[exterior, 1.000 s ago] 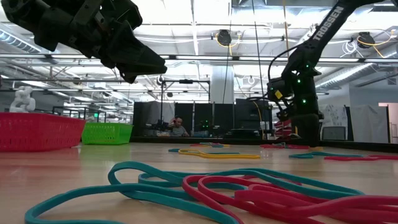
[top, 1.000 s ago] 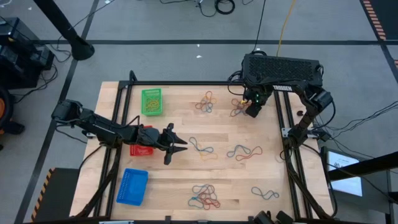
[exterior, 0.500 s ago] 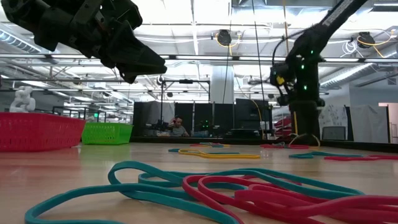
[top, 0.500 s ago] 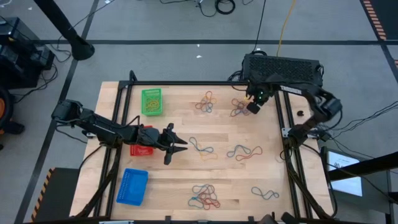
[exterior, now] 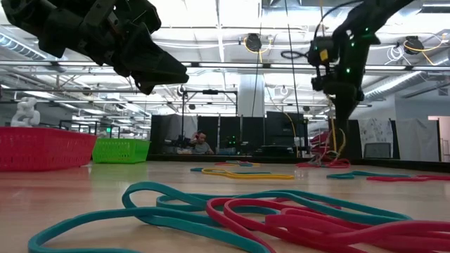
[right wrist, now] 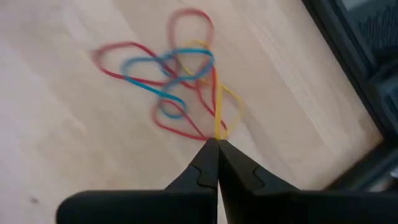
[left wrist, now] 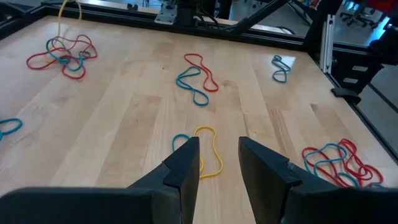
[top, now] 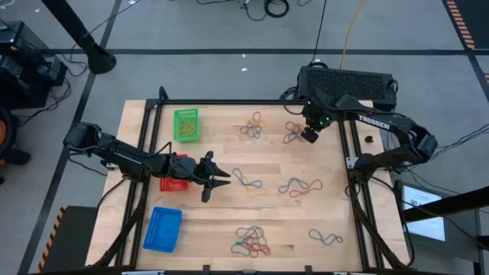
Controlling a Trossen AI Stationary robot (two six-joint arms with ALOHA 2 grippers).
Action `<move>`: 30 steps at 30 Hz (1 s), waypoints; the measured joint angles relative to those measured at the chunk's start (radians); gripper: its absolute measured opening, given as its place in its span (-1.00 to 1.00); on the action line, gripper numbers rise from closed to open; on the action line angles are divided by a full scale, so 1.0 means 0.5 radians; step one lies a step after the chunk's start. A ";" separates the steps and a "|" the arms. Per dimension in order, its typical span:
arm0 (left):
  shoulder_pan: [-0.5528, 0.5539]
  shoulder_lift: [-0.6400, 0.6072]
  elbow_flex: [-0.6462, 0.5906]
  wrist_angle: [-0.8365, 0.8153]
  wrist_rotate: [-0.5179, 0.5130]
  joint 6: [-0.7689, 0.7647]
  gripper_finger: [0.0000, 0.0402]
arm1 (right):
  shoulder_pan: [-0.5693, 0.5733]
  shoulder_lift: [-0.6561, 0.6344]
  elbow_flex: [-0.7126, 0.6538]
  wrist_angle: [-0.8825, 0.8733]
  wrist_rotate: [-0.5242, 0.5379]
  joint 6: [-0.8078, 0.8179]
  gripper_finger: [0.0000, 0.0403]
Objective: Sort rubber bands into baskets
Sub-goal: Put the yellow rubber band into the green bin
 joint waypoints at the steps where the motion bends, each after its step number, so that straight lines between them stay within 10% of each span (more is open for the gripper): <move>1: 0.000 0.000 0.000 0.000 0.000 0.001 -0.41 | 0.037 -0.020 0.000 0.008 -0.004 0.012 -1.00; 30: 0.000 0.000 0.000 0.009 0.018 0.035 -0.41 | 1.002 -0.179 0.005 0.849 -0.264 0.430 -1.00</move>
